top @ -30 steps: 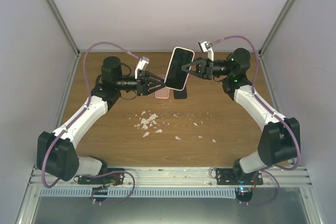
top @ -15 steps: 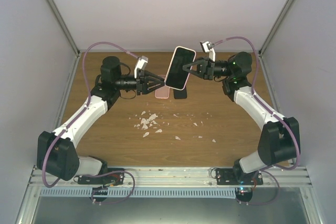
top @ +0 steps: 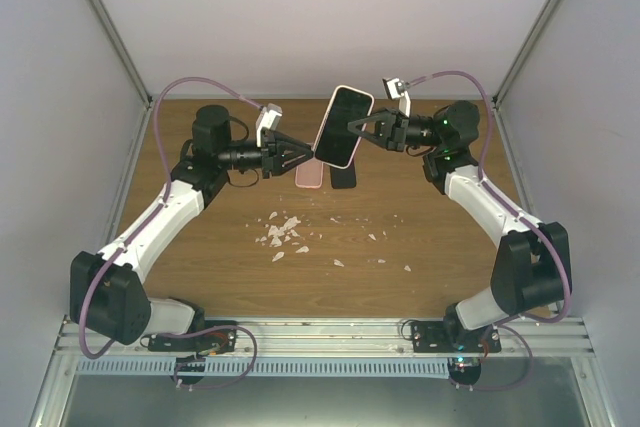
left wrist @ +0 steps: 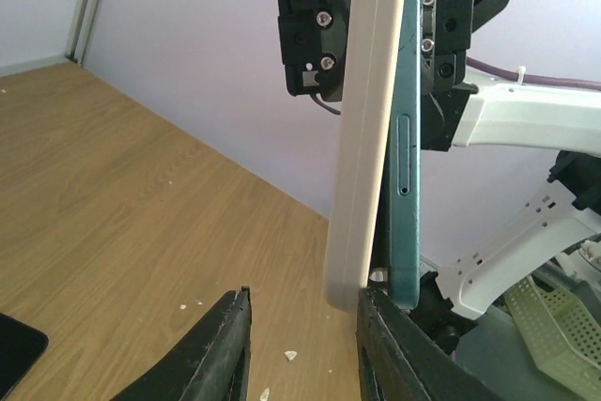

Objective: Take the phone out of the phone case
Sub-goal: Remove the phone case from the phone.

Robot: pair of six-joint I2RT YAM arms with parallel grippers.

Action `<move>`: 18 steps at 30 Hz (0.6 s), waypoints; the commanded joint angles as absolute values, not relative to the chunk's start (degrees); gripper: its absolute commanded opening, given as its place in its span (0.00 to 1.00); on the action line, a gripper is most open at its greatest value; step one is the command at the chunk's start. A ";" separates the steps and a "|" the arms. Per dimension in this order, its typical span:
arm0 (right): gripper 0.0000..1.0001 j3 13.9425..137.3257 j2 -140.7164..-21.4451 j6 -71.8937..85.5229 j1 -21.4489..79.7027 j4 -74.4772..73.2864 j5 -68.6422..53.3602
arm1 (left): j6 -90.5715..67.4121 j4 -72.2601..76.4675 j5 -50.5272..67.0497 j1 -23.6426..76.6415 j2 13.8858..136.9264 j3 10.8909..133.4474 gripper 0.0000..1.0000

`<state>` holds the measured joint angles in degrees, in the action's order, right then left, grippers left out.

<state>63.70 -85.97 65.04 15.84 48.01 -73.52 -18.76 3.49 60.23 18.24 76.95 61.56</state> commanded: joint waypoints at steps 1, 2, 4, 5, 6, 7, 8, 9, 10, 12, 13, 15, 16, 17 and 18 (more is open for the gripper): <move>0.00 64.23 -83.94 67.85 20.47 54.55 -78.54 | -17.06 0.44 49.67 17.58 79.70 62.22 0.32; 0.01 64.10 -83.94 67.52 20.98 54.39 -78.71 | -17.05 0.44 49.54 17.56 79.75 62.27 0.32; 0.00 63.86 -83.94 66.07 22.41 53.18 -79.28 | -17.05 0.44 49.61 17.58 79.97 62.39 0.31; 0.00 63.94 -83.98 64.90 23.02 51.88 -79.62 | -17.05 0.44 49.61 17.58 80.11 62.52 0.31; 0.00 64.04 -84.04 63.78 23.67 50.46 -79.91 | -17.05 0.44 49.67 17.62 80.13 62.62 0.31; 0.01 64.07 -84.09 62.84 24.24 49.53 -80.20 | -17.13 0.44 49.78 17.59 80.15 62.70 0.31; 0.00 64.07 -84.20 62.50 24.70 49.07 -80.45 | -17.08 0.44 49.87 17.58 80.16 62.79 0.31; 0.01 64.07 -84.32 62.15 24.96 48.65 -80.61 | -17.05 0.44 49.89 17.53 80.16 62.88 0.31; 0.01 64.12 -84.41 61.70 25.27 48.18 -80.72 | -16.99 0.44 50.00 17.55 80.13 62.97 0.31; 0.00 64.16 -84.54 60.37 25.67 46.56 -80.98 | -16.88 0.44 50.35 17.58 80.16 63.25 0.31; 0.00 64.16 -84.62 59.54 25.71 45.60 -81.23 | -16.94 0.48 50.82 17.58 80.20 63.35 0.31; 0.01 64.16 -84.75 57.75 26.05 43.31 -81.74 | -17.37 1.01 51.78 17.50 80.30 63.37 0.30; 0.01 64.16 -84.62 56.51 26.23 42.01 -81.87 | -17.54 1.38 52.36 17.49 80.33 63.28 0.30; 0.01 64.16 -84.46 54.71 26.42 39.29 -82.04 | -17.65 1.79 52.75 17.49 80.29 63.28 0.30; 0.01 64.35 -84.26 52.37 26.61 36.28 -82.13 | -17.66 1.96 53.08 17.52 80.21 63.35 0.29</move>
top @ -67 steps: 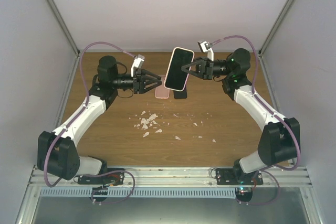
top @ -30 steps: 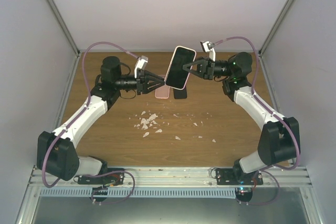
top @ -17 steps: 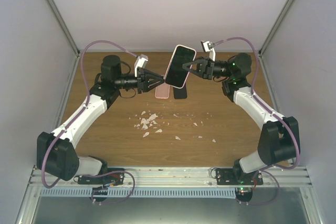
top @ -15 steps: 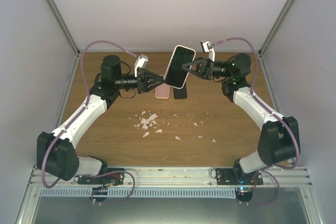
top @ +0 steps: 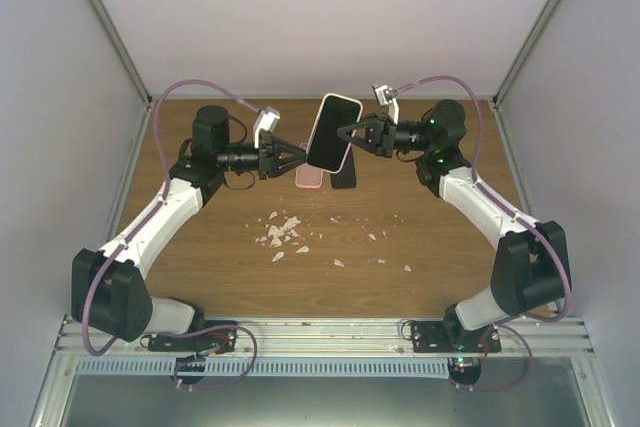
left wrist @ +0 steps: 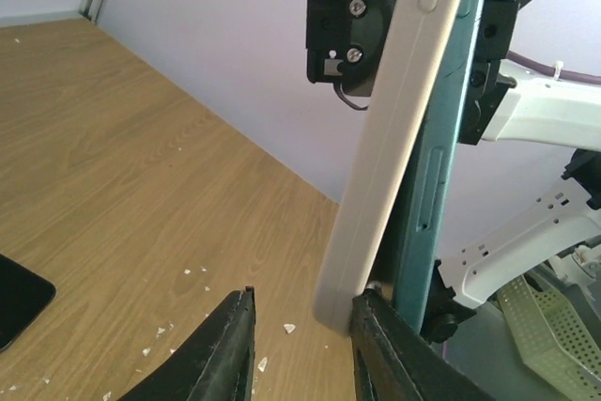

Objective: Take the phone out of the phone case
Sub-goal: Remove the phone case from the phone.

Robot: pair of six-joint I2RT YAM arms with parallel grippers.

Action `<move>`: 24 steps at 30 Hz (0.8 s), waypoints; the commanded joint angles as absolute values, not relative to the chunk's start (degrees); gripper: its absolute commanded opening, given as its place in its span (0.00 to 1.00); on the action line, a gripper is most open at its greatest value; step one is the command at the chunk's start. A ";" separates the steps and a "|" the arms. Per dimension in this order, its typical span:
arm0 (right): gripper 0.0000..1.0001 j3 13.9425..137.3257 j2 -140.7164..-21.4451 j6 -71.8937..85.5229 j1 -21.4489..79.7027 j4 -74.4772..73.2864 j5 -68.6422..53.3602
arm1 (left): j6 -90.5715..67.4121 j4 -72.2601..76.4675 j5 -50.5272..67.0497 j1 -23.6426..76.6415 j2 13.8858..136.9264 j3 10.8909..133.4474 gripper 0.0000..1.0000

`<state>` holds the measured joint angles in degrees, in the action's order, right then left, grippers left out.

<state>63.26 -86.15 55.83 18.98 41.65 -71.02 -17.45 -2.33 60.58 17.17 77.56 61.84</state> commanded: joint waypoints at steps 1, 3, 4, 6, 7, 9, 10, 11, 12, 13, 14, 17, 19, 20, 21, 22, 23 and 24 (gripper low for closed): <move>0.00 64.78 -84.09 49.03 26.80 32.45 -82.26 | -17.54 2.01 53.21 17.47 80.16 63.45 0.29; 0.00 66.26 -84.03 39.44 27.12 22.57 -82.35 | -17.20 2.10 53.69 17.36 79.92 63.69 0.28; 0.00 66.94 -84.09 35.56 27.31 17.88 -82.40 | -17.08 2.11 53.95 17.40 79.78 63.76 0.28; 0.00 67.64 -84.12 31.57 27.57 13.07 -82.63 | -17.04 2.47 54.97 17.38 79.57 63.73 0.28; 0.01 67.59 -84.11 30.76 27.73 12.15 -82.84 | -17.05 2.73 55.61 17.40 79.47 63.77 0.28; 0.00 67.59 -84.26 29.25 27.77 10.47 -83.22 | -17.13 3.16 56.86 17.40 79.25 63.57 0.27; 0.00 67.66 -84.34 28.55 27.85 9.63 -83.40 | -17.20 3.43 57.39 17.40 79.23 63.48 0.27; 0.01 67.65 -84.44 27.96 27.99 8.95 -83.69 | -17.38 3.69 57.88 17.38 79.18 63.39 0.27; 0.00 67.72 -84.46 27.47 28.04 8.33 -84.04 | -17.40 3.92 58.42 17.39 79.11 63.33 0.27; 0.00 67.76 -84.56 26.90 28.17 7.68 -84.40 | -17.47 4.09 58.96 17.32 79.10 63.29 0.27; 0.01 67.84 -84.55 26.06 28.35 6.71 -84.57 | -17.49 4.31 59.28 17.37 79.10 63.28 0.27; 0.00 67.94 -84.57 23.95 28.85 4.15 -85.11 | -17.51 4.70 60.43 17.39 79.01 63.41 0.27; 0.01 67.94 -84.56 22.76 29.23 2.61 -85.38 | -17.37 4.73 61.23 17.36 79.09 63.78 0.27; 0.00 67.87 -84.56 22.42 29.39 2.16 -85.50 | -17.20 4.72 61.82 17.40 79.18 64.02 0.27; 0.00 67.91 -84.72 22.12 29.48 1.82 -85.59 | -17.15 4.70 62.26 17.47 79.30 64.31 0.27; 0.01 67.92 -84.79 21.88 29.61 1.49 -85.61 | -17.02 4.56 62.76 17.53 79.42 64.55 0.27; 0.01 67.94 -84.97 21.62 29.71 1.04 -85.67 | -16.85 4.45 63.25 17.64 79.58 64.86 0.27; 0.00 68.06 -85.21 21.19 29.79 0.61 -85.91 | -16.44 3.92 63.39 17.85 79.74 65.24 0.27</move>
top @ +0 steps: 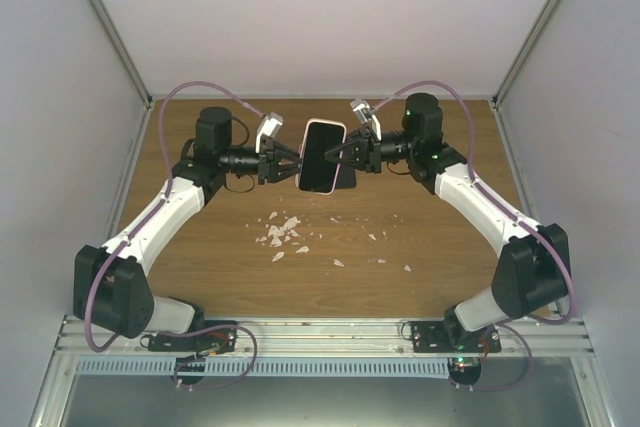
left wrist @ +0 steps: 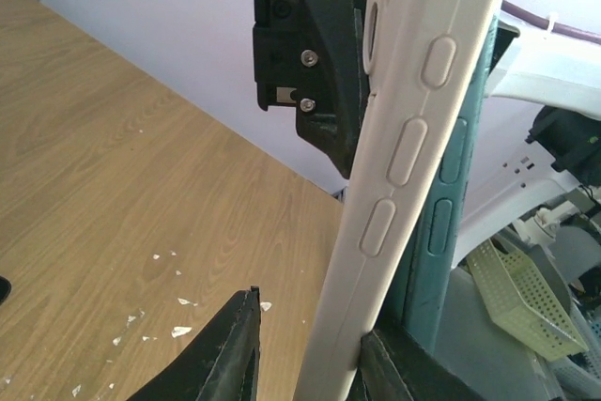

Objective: Take the phone out of the phone case
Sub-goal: Remove the phone case from the phone.

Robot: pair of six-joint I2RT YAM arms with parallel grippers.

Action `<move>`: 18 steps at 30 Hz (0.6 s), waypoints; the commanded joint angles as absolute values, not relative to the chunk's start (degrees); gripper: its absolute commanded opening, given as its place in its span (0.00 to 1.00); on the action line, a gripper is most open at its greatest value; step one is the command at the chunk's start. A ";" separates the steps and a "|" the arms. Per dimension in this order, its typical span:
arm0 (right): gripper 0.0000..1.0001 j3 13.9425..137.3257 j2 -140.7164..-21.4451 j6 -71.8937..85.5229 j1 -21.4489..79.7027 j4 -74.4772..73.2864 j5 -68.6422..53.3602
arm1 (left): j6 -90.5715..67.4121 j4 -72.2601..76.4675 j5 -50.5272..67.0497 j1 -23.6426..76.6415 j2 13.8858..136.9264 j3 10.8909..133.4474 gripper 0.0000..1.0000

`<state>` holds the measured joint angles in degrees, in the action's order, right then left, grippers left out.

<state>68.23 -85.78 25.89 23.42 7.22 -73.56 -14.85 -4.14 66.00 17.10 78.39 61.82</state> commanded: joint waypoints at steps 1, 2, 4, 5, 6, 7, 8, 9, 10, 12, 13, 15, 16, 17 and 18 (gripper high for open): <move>0.00 68.15 -85.46 21.01 29.98 0.32 -86.14 | -15.41 3.16 63.23 18.13 79.88 65.65 0.27; 0.01 68.27 -85.74 20.82 30.04 0.27 -86.33 | -14.86 2.34 62.95 18.50 79.96 65.90 0.27; 0.00 68.60 -86.07 19.88 30.48 -1.70 -86.65 | -13.42 1.13 62.68 19.16 79.98 66.15 0.27; 0.00 68.85 -86.26 19.28 30.68 -2.46 -86.78 | -12.96 0.78 62.77 19.54 79.98 66.23 0.27; 0.00 69.04 -86.40 18.71 30.94 -3.13 -86.86 | -12.66 0.57 63.06 19.86 79.96 66.24 0.27; 0.00 69.22 -86.48 18.38 31.20 -3.58 -86.98 | -12.44 0.46 63.52 20.08 80.11 66.26 0.27; 0.00 69.37 -86.55 18.06 31.51 -3.94 -87.02 | -12.25 0.44 64.00 20.39 80.15 66.27 0.27; 0.00 69.46 -86.69 17.96 31.86 -4.14 -87.13 | -12.15 0.44 64.57 20.61 80.23 66.29 0.27; 0.01 69.56 -86.88 17.80 32.01 -4.32 -87.33 | -12.06 0.44 65.32 20.85 80.31 66.38 0.27; 0.00 69.89 -87.41 17.24 32.31 -5.10 -87.61 | -11.88 0.44 66.45 21.32 80.33 66.57 0.27; 0.00 70.29 -87.59 16.84 32.57 -5.76 -87.74 | -11.87 0.44 66.76 21.55 80.32 66.60 0.28; 0.00 70.92 -88.09 15.82 32.97 -7.00 -87.97 | -11.93 0.44 66.88 22.09 80.29 66.60 0.29; 0.00 71.27 -88.28 15.20 33.22 -7.83 -87.98 | -12.09 0.44 66.94 22.22 80.33 66.54 0.29; 0.00 71.40 -88.51 14.86 33.56 -8.25 -88.04 | -12.31 0.48 66.94 22.33 80.33 66.47 0.29; 0.00 71.45 -88.65 14.64 33.84 -8.49 -88.06 | -12.57 0.71 66.97 22.34 80.28 66.40 0.29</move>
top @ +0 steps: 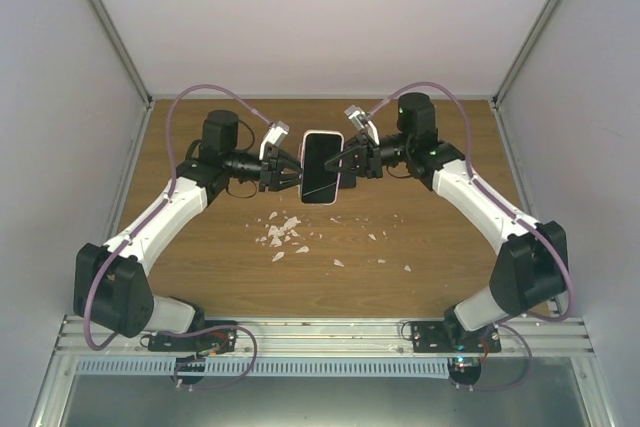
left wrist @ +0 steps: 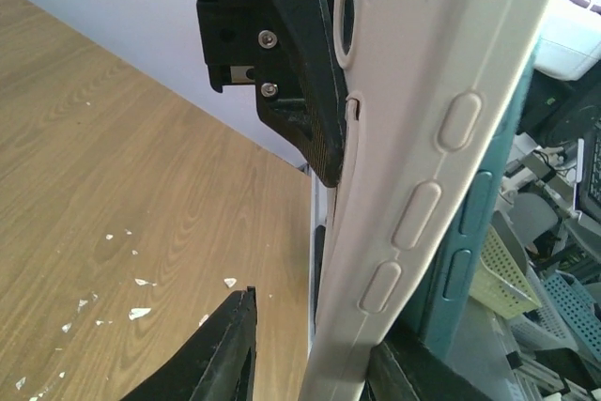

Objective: Take the phone out of the phone case
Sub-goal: Remove the phone case from the phone.

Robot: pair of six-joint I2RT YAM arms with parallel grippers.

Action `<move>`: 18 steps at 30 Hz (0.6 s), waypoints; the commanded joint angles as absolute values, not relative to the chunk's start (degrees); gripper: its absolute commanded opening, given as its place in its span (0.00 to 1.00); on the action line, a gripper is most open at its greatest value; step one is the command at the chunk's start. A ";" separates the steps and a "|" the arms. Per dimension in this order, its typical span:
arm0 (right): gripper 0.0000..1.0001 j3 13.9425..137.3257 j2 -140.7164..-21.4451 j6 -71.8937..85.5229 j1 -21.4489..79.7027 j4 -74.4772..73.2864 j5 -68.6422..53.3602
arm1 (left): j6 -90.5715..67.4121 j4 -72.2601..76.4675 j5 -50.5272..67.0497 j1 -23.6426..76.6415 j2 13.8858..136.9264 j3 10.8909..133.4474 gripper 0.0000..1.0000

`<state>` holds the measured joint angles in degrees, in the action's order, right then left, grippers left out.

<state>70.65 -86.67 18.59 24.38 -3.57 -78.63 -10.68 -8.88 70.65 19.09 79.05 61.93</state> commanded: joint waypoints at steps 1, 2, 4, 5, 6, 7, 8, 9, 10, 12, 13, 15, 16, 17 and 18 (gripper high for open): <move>0.01 71.45 -88.87 14.52 34.20 -8.70 -88.09 | -12.88 1.03 67.04 22.45 80.18 66.28 0.29; 0.00 71.41 -89.00 14.35 34.45 -8.81 -88.05 | -13.26 1.35 67.04 22.56 80.20 66.25 0.29; 0.00 71.60 -89.45 14.20 34.98 -8.80 -88.04 | -13.53 1.57 66.85 22.77 80.23 66.50 0.30; 0.00 71.74 -89.72 14.23 35.15 -8.91 -88.14 | -13.53 1.63 66.85 22.87 80.24 66.61 0.31; 0.00 71.86 -89.97 14.24 35.37 -8.99 -88.14 | -13.60 1.69 66.80 22.93 80.24 66.76 0.32; 0.00 72.01 -90.18 14.26 35.56 -9.05 -88.15 | -13.76 1.75 66.73 23.04 80.32 66.92 0.32; 0.01 72.11 -90.44 14.31 35.70 -9.03 -88.22 | -13.86 1.83 66.59 23.11 80.37 66.97 0.33; 0.00 72.13 -90.70 14.47 35.92 -8.98 -88.25 | -13.96 1.92 66.42 23.22 80.40 67.11 0.33; 0.00 72.23 -90.85 14.51 36.29 -9.01 -88.32 | -14.09 2.00 66.26 23.33 80.55 67.21 0.33; 0.01 72.39 -91.39 14.52 36.93 -8.97 -88.30 | -14.36 2.19 65.79 23.52 80.67 67.24 0.33; 0.01 72.54 -91.52 14.49 37.31 -8.96 -88.21 | -14.45 2.26 65.31 23.54 80.74 67.19 0.33; 0.01 72.96 -92.07 14.50 37.90 -8.96 -88.27 | -14.50 2.43 64.82 23.65 80.83 67.32 0.34; 0.00 73.14 -92.29 14.46 38.15 -9.01 -88.25 | -14.58 2.46 64.66 23.78 80.86 67.32 0.34; 0.00 73.55 -92.60 14.47 38.36 -9.05 -88.24 | -14.63 2.54 64.43 23.86 80.94 67.37 0.34; 0.01 73.87 -92.86 14.50 38.46 -9.16 -88.24 | -14.61 2.55 64.07 24.03 80.97 67.40 0.34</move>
<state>73.14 -89.78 16.29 25.85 -6.11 -81.58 -11.38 -10.00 71.37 19.29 79.15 61.93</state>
